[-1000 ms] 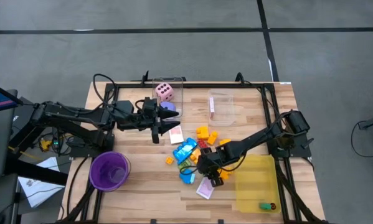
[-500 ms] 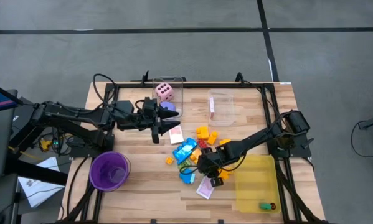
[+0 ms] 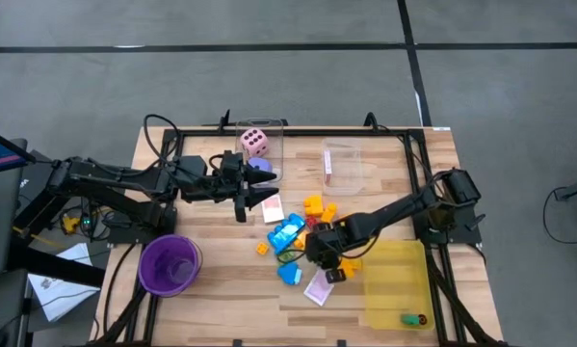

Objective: Pick & Place Toys
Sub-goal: Put the green game piece into the bin

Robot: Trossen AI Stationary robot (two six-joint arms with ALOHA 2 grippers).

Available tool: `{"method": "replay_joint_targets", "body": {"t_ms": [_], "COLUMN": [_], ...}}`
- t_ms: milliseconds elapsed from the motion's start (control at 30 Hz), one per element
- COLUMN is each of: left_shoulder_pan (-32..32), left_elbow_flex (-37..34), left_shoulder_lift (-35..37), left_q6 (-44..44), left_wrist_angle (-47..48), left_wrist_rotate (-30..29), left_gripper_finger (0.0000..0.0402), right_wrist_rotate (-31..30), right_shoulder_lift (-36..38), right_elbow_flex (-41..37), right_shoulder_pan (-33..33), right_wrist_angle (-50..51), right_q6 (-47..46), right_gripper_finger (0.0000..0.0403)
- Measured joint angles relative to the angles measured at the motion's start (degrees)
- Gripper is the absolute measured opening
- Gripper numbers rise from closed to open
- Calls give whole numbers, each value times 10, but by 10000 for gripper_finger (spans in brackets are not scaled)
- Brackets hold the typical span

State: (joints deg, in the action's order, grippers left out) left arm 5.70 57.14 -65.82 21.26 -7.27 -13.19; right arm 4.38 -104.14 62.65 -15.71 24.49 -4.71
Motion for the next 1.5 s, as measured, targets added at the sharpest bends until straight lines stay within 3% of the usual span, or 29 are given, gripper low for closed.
{"method": "replay_joint_targets", "body": {"t_ms": [467, 867, 1267, 1500], "left_shoulder_pan": [0, 0, 0, 0], "left_elbow_flex": [0, 0, 0, 0], "left_shoulder_lift": [0, 0, 0, 0], "left_q6": [0, -27, -30, -30], "left_wrist_angle": [-1, 0, 0, 0], "left_wrist_rotate": [0, 31, 31, 31], "left_gripper_finger": [213, 213, 213, 213], "right_wrist_rotate": [-57, -138, -190, -196], "right_shoulder_lift": [87, 166, 188, 188], "right_elbow_flex": [1, -22, -22, -22], "right_shoulder_pan": [-10, -116, -234, -315], "right_wrist_angle": [113, 187, 234, 249], "right_q6": [-59, -242, -467, -554], "right_gripper_finger": [102, 102, 102, 102]}}
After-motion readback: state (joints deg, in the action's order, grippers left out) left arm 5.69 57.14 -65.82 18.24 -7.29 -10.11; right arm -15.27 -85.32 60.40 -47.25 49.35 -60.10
